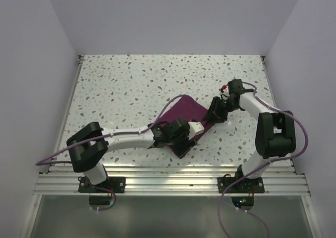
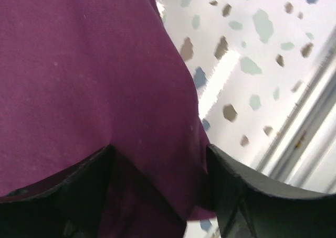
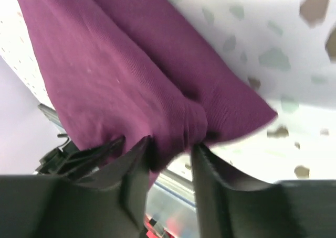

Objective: Prepare the surgical pack

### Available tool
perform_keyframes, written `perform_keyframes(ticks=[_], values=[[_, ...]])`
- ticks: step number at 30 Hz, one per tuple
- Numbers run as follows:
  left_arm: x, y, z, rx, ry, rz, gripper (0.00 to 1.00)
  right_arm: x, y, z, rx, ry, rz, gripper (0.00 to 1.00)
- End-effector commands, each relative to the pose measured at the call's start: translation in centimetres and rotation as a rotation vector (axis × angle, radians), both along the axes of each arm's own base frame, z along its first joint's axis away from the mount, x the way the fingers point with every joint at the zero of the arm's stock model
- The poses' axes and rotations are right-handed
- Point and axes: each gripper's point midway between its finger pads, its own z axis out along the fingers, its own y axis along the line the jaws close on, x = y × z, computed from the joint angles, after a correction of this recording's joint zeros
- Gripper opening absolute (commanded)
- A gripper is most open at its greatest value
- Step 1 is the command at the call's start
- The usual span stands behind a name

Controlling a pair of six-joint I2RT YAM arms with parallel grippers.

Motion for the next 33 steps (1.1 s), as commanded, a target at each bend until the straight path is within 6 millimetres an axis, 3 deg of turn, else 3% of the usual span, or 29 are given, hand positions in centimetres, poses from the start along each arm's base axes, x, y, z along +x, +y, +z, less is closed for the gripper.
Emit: perform_keyframes(ticks=[1,4,6,7,9,12,13,15,17,20,22,27,29,33], values=[[-2.9,2.0,2.4,-0.016,0.074,-0.086,0.78,-2.9,-0.7,2.3,-0.006,0.026,0.021,0.44],[-3.2,1.5,5.6,-0.096,0.050,-0.126,0.83,-4.1,-0.8,3.8,-0.008,0.021,0.031,0.53],[-2.7,0.7,8.9,-0.183,0.026,-0.143,0.84,-3.8,-0.8,5.6,-0.002,-0.025,0.029,0.54],[-2.7,0.3,9.9,-0.214,0.041,-0.153,0.81,-3.4,-0.5,6.6,0.010,-0.050,0.021,0.54],[-1.1,-0.5,11.6,-0.282,0.058,-0.112,0.66,-2.6,0.1,7.6,0.057,-0.072,0.014,0.54],[0.0,-2.2,12.2,-0.351,0.107,-0.114,0.54,-0.7,1.4,8.1,0.151,-0.086,-0.007,0.43],[0.1,-2.8,11.0,-0.336,0.148,-0.126,0.52,0.4,2.0,8.2,0.187,-0.108,-0.018,0.35],[0.5,-4.0,10.7,-0.342,0.177,-0.141,0.46,1.4,2.5,7.2,0.221,-0.091,-0.027,0.25],[0.1,-5.0,8.6,-0.324,0.247,-0.175,0.42,2.2,2.8,6.7,0.237,-0.096,-0.028,0.15],[-0.4,-5.9,6.2,-0.310,0.306,-0.217,0.41,2.3,2.4,4.1,0.206,-0.063,-0.025,0.09],[-0.8,-5.9,4.6,-0.292,0.344,-0.232,0.41,1.3,2.0,2.1,0.175,-0.014,-0.009,0.04],[-2.5,-3.3,0.0,-0.218,0.406,-0.196,0.39,-2.1,0.6,-0.7,0.089,0.046,0.003,0.02],[-3.4,-1.7,-1.6,-0.183,0.427,-0.176,0.38,-2.7,0.4,-0.8,0.077,0.039,0.007,0.02],[-3.3,0.5,-2.3,-0.140,0.387,-0.134,0.38,-2.8,0.1,-1.1,0.066,0.048,0.007,0.01]])
